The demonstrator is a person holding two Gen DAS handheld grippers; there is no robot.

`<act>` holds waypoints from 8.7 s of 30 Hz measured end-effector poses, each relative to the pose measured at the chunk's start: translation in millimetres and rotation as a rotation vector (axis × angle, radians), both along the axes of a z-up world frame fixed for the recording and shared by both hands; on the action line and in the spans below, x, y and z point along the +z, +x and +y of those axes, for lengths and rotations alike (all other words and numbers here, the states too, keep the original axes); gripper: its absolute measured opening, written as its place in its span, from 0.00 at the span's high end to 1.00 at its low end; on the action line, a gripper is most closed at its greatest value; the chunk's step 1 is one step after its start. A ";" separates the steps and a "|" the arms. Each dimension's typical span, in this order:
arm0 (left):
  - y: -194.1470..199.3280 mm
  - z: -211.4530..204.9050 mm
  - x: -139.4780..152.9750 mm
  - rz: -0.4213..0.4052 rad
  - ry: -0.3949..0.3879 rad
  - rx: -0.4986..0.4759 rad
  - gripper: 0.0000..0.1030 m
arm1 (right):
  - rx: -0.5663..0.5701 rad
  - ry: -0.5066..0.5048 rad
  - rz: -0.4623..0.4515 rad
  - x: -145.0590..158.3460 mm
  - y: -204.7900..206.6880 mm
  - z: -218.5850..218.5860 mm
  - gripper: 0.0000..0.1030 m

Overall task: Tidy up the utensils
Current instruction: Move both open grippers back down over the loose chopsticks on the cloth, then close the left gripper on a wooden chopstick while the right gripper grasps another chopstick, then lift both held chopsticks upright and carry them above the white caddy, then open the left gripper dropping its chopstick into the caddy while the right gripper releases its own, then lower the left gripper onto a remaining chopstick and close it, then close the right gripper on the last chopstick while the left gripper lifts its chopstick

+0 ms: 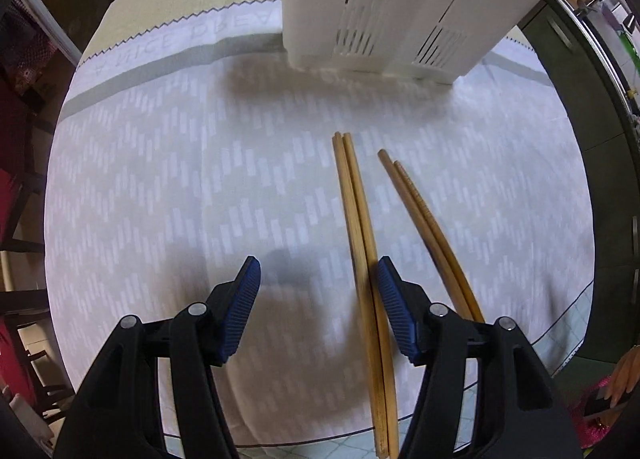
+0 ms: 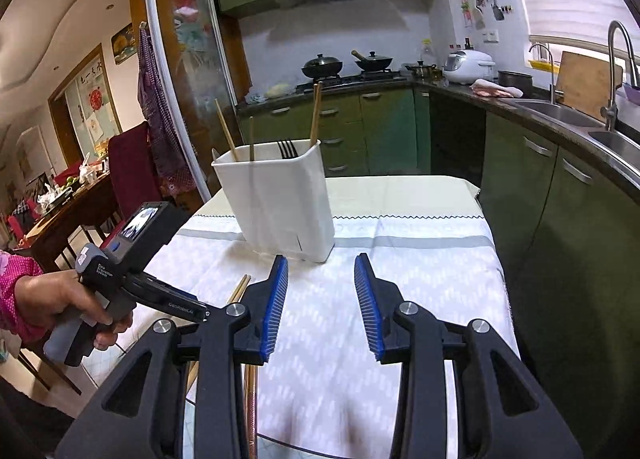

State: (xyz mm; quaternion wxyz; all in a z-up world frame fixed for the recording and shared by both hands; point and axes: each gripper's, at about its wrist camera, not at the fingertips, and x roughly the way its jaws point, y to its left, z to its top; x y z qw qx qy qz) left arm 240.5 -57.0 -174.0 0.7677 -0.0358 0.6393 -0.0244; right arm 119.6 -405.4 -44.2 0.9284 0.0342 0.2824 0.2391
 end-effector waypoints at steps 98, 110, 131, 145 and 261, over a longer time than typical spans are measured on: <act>-1.8 -1.9 5.0 -0.005 0.046 -0.216 0.92 | 0.064 -0.385 0.620 -130.4 143.9 150.2 0.93; 14.9 -7.6 9.1 -0.017 0.039 -0.230 0.93 | 0.060 -0.260 0.553 -101.4 126.1 127.0 0.93; -51.3 20.5 107.9 -0.350 -0.023 -0.230 0.94 | 0.045 -0.058 0.338 -7.4 64.5 62.4 0.93; -78.1 22.6 153.5 -0.467 -0.033 -0.249 0.94 | 0.072 -0.034 0.273 17.4 48.0 64.3 0.93; 35.8 -35.3 11.0 0.000 -0.019 -0.030 0.94 | -0.008 -0.126 0.333 -38.8 56.1 16.2 0.57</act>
